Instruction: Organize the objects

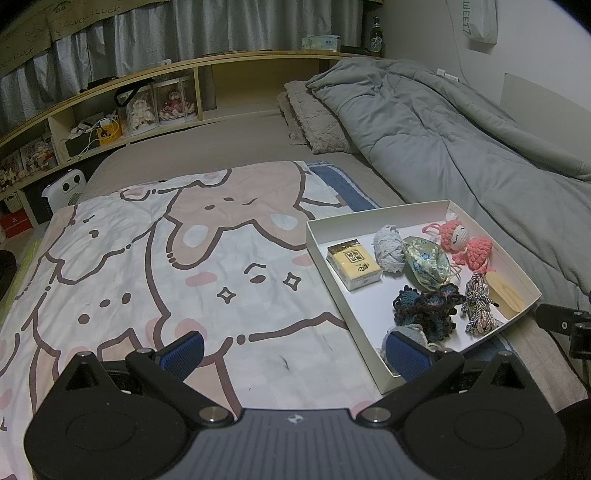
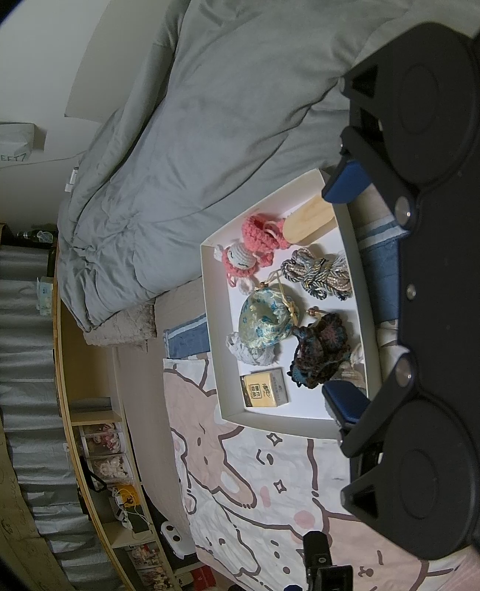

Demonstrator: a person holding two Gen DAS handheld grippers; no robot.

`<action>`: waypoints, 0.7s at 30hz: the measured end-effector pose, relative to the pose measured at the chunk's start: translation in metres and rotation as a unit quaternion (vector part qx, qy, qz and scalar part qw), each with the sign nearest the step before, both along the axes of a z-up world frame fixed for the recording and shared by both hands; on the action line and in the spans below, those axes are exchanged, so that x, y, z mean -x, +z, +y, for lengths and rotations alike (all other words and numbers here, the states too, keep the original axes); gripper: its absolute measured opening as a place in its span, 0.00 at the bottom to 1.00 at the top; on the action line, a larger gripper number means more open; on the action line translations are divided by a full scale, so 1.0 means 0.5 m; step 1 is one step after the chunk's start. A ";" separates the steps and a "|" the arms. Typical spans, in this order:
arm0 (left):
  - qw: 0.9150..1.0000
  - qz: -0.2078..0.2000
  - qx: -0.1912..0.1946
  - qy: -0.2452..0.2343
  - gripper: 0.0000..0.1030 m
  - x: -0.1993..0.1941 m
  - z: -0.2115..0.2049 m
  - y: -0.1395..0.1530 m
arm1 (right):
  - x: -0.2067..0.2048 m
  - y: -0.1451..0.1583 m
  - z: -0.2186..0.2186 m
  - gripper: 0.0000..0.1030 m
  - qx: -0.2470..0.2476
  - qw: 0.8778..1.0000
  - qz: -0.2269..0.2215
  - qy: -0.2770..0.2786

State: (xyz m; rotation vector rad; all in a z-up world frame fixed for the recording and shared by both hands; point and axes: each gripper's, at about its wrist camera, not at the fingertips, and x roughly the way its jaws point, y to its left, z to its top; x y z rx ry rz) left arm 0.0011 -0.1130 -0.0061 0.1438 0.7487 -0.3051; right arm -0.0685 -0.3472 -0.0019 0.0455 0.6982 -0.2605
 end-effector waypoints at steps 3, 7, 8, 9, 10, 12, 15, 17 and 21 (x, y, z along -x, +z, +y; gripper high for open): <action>1.000 0.000 0.001 0.000 1.00 0.001 -0.003 0.000 | 0.001 -0.002 0.000 1.00 0.000 1.000 0.000 0.000; 1.000 0.001 0.001 0.000 1.00 0.000 -0.002 0.001 | 0.002 -0.002 0.002 1.00 0.000 1.000 0.001 0.000; 1.000 0.001 0.001 0.000 1.00 0.000 -0.002 0.001 | 0.001 -0.002 0.001 1.00 0.000 1.000 0.001 0.000; 1.000 0.001 0.001 0.000 1.00 0.000 -0.002 0.001 | -0.001 -0.001 0.000 1.00 0.000 1.000 0.001 0.000; 1.000 0.000 0.001 0.000 1.00 0.000 -0.001 0.001 | 0.000 -0.002 0.000 1.00 0.000 1.000 0.001 0.000; 1.000 0.000 0.001 0.000 1.00 0.000 -0.002 0.000 | 0.003 -0.004 0.002 1.00 0.000 1.000 0.001 0.000; 1.000 0.001 0.001 0.000 1.00 0.000 -0.001 0.000 | 0.002 -0.004 0.002 1.00 0.000 1.000 0.001 0.000; 1.000 0.001 0.001 -0.001 1.00 0.000 -0.003 0.001 | 0.002 -0.003 0.001 1.00 -0.001 1.000 0.001 0.000; 1.000 0.003 0.002 0.000 1.00 0.000 -0.006 0.002 | 0.004 -0.006 0.004 1.00 -0.002 1.000 0.001 -0.001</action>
